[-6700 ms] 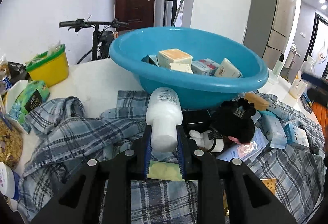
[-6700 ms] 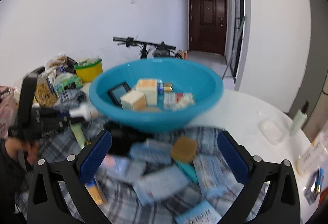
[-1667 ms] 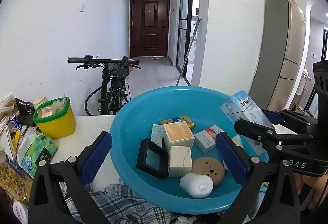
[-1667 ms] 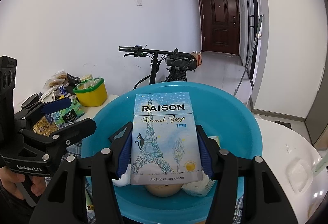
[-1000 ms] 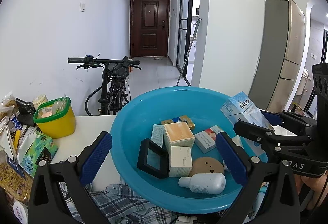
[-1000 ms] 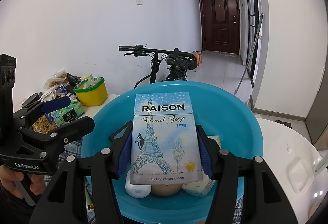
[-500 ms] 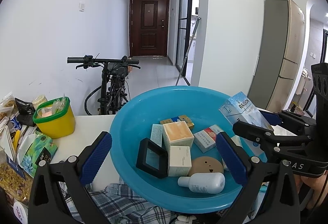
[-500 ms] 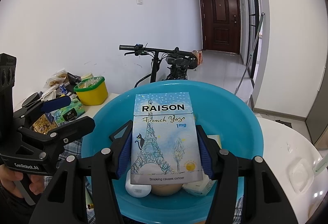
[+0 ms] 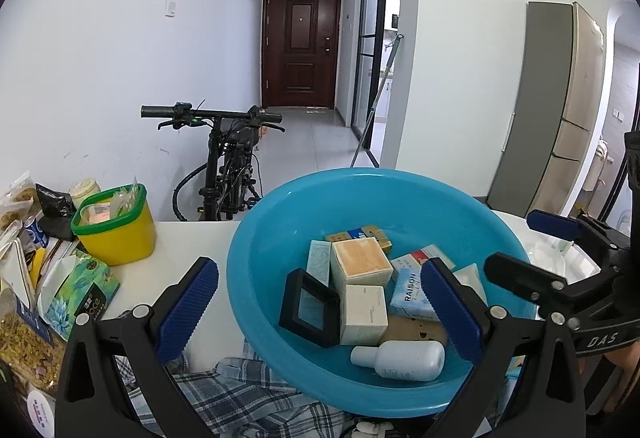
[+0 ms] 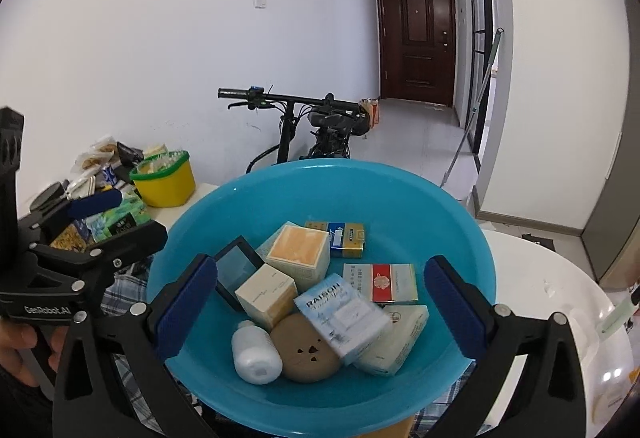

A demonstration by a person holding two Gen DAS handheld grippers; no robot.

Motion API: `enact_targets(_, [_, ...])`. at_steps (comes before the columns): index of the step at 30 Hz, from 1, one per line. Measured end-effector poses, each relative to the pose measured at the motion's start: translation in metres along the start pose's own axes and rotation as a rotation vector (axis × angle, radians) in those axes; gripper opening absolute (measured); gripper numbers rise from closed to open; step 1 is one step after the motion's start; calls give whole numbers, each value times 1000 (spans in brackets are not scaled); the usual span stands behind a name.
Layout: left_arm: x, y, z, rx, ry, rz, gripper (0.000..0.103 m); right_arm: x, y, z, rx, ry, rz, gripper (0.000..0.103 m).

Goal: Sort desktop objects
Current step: 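Lower the RAISON box into the basin and open the right gripper, then move the left gripper to the black glove on the shirt and grasp it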

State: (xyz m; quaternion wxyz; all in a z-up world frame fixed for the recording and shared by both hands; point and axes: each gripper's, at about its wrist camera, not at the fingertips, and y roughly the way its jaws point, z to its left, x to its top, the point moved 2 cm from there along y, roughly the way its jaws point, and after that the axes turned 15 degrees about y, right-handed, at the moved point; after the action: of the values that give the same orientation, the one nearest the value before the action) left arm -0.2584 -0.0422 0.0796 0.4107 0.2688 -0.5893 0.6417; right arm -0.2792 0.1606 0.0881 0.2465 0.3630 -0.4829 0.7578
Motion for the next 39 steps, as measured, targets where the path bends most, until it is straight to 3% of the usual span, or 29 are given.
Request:
enact_targets(25, [1,-13,-10,16,74,4,103,1,4,-7,-4,18,41,103])
enact_targets(32, [-28,-28,-37,22,204,44,103,6,-3,-13,26,59,30,103])
enact_targets(39, [-59,-38,-78,-50,280,73,103,9,-9,-11,46,53,32,103])
